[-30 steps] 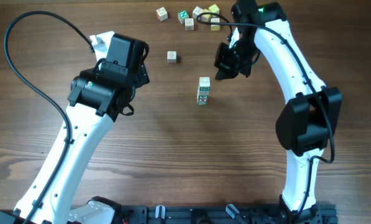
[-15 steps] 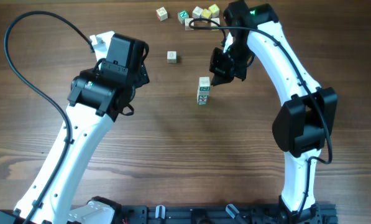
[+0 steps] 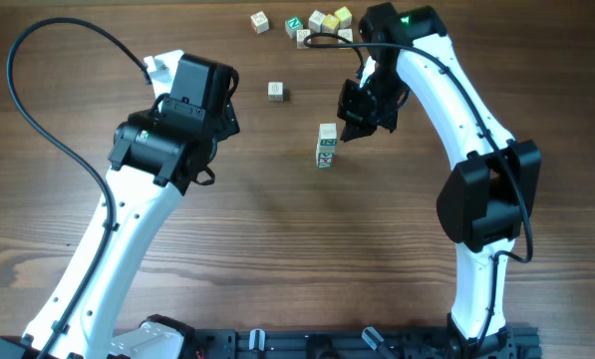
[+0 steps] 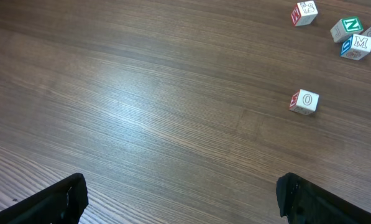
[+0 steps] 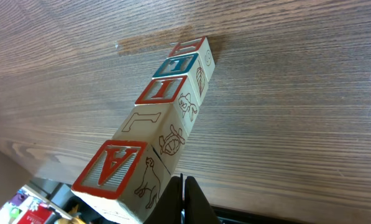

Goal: Form a tower

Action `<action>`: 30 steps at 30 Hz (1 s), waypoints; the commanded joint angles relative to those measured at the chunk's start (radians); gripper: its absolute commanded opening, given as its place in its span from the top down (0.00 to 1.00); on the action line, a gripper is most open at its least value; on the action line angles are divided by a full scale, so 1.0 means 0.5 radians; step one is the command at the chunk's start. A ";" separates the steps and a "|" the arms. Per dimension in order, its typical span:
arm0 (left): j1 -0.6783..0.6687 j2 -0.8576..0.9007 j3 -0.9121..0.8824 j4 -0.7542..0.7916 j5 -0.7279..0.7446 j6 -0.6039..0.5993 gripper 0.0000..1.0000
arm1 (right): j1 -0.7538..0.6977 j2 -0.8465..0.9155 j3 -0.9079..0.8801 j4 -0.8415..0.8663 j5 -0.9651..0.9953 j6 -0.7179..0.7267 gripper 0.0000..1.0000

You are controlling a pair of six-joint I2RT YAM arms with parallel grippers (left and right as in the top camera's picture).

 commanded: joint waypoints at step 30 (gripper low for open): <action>0.009 -0.009 0.002 0.005 -0.005 0.022 0.00 | 0.001 -0.053 0.016 0.282 -0.028 0.052 0.95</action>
